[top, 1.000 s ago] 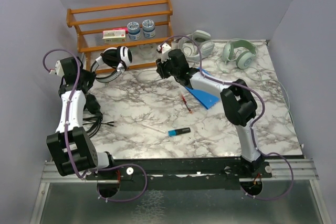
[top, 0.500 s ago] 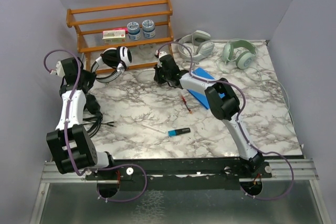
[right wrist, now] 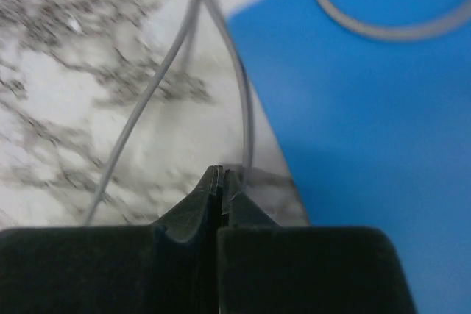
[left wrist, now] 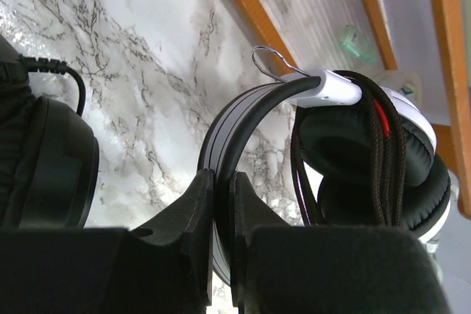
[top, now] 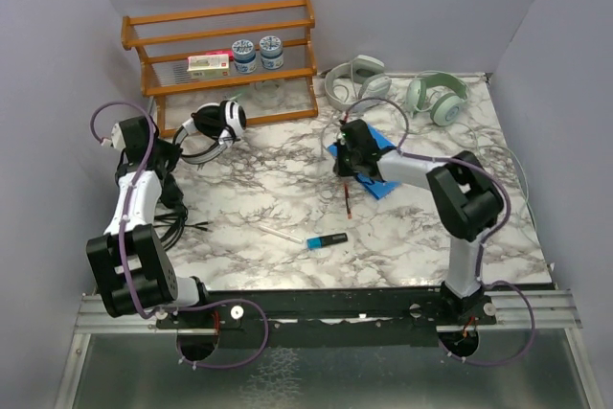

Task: Wrap the headphones
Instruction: Place the headphones at the center of the board.

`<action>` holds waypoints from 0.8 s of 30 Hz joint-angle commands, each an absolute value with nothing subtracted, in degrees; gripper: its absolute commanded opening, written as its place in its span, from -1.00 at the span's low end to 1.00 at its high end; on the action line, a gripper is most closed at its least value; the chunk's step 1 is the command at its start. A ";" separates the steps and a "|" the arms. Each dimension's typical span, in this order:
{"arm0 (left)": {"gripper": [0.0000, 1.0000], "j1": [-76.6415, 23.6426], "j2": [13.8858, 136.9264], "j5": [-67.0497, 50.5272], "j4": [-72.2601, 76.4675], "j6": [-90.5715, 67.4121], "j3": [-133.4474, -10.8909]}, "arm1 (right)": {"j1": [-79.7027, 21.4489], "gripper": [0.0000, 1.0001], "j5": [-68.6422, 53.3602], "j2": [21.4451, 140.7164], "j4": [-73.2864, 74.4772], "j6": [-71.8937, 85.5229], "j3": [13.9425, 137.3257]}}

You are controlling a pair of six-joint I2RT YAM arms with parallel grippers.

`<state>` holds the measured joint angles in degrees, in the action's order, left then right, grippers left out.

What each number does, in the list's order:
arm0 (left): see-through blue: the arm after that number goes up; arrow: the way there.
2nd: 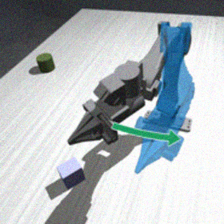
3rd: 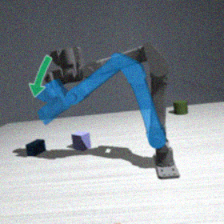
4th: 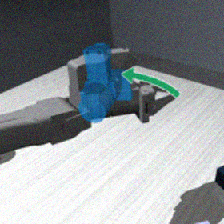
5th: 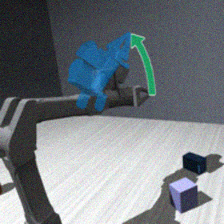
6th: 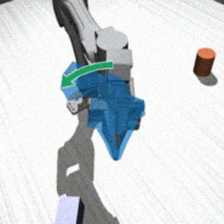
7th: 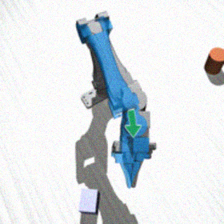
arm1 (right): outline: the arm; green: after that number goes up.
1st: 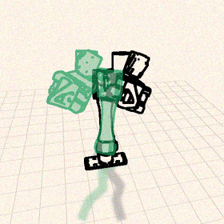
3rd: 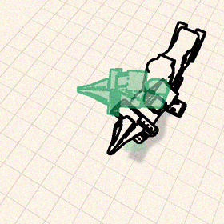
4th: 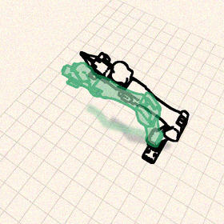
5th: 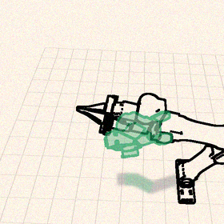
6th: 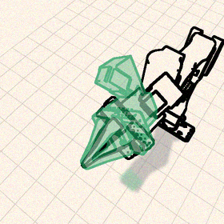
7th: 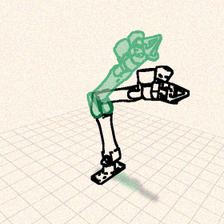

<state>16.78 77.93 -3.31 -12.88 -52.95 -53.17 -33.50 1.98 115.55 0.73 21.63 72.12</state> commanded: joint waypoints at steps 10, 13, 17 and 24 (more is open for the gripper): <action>-1.00 9.67 79.43 -0.50 -4.48 -52.93 -48.76 | -28.92 -0.99 4.00 84.32 6.56 17.15 54.23; -1.00 8.64 78.41 -0.42 -1.57 -52.72 -45.30 | -28.92 -0.89 0.68 78.78 6.65 17.91 53.32; -1.00 8.16 78.21 0.71 2.48 -51.84 -41.66 | -28.92 -0.62 -6.58 74.02 6.25 17.89 52.45; -0.14 8.26 76.26 9.83 0.09 -50.58 -41.00 | -28.92 -0.40 -4.38 67.07 8.76 17.85 51.15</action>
<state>8.34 79.81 2.79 -4.12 -50.22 -40.95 -28.67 -4.01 70.78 6.33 18.41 52.69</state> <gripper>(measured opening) 0.228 0.292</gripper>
